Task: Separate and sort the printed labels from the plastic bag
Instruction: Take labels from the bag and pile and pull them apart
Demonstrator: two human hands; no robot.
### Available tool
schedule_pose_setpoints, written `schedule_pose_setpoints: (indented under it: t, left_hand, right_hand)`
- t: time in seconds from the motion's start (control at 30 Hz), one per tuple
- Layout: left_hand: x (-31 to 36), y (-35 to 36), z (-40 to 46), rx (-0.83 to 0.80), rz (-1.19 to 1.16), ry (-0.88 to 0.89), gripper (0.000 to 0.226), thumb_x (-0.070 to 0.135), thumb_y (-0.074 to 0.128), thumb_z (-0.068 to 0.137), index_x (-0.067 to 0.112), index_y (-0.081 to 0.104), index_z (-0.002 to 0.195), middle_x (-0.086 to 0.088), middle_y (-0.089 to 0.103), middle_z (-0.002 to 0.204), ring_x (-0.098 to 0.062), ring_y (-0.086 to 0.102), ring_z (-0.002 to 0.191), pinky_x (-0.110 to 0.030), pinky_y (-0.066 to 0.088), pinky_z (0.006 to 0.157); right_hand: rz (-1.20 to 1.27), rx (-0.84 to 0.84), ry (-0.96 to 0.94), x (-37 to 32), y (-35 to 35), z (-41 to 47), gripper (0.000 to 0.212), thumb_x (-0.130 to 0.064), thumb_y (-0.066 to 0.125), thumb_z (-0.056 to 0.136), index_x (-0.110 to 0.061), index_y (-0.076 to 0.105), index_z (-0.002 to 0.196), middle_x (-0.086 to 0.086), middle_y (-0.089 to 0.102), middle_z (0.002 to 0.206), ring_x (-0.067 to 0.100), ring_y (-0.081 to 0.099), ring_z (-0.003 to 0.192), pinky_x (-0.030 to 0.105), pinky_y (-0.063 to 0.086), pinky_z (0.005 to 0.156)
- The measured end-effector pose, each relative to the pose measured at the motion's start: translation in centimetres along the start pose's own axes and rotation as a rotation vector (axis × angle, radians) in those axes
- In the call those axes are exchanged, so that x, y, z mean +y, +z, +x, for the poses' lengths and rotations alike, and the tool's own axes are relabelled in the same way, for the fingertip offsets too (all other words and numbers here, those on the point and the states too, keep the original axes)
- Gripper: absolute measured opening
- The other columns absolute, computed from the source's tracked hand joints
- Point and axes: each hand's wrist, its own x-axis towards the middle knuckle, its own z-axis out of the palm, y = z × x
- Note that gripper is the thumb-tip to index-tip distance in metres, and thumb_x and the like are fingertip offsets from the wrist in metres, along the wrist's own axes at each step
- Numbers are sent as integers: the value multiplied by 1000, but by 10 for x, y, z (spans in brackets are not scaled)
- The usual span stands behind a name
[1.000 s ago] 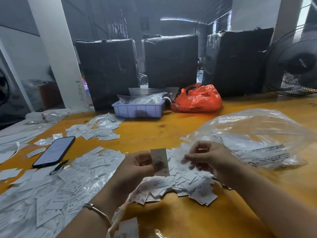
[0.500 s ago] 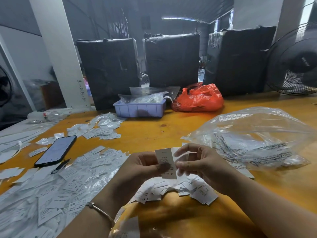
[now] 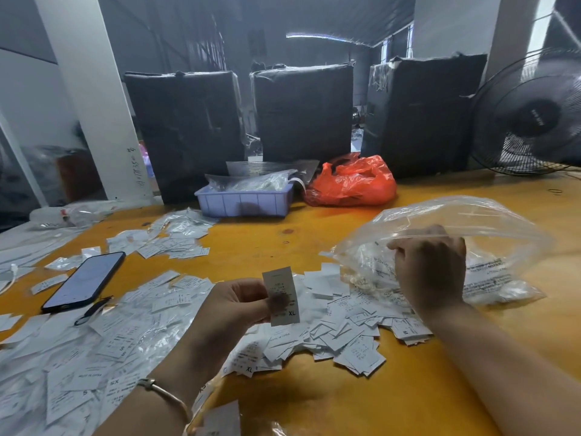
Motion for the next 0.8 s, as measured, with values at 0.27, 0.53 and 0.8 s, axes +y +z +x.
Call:
schedule_pose_setpoints:
  t: [0.27, 0.53, 0.8]
  left_hand:
    - [3, -1, -1, 10, -90, -27, 21, 9, 72, 65, 9, 80, 85, -15, 75, 97, -25, 73, 90, -23, 58, 70]
    - [5, 0, -2, -30, -151, -25, 22, 5, 69, 69, 4, 78, 90, -18, 74, 102, -30, 72, 94, -27, 58, 74]
    - [5, 1, -3, -31, -50, 6, 30, 21, 76, 63, 3, 77, 87, -16, 75, 98, -26, 71, 92, -24, 56, 73]
  right_hand:
    - [-221, -641, 210, -5, 3, 3, 27, -13, 39, 84, -18, 59, 101, 3, 55, 111, 25, 38, 119, 49, 18, 107]
    - [528, -414, -8, -38, -15, -13, 23, -30, 61, 87, -10, 69, 78, 0, 69, 76, 18, 62, 74, 32, 48, 63]
    - [1243, -1161, 78, -55, -15, -27, 21, -32, 69, 82, -12, 74, 81, 12, 73, 85, 12, 58, 66, 21, 40, 56]
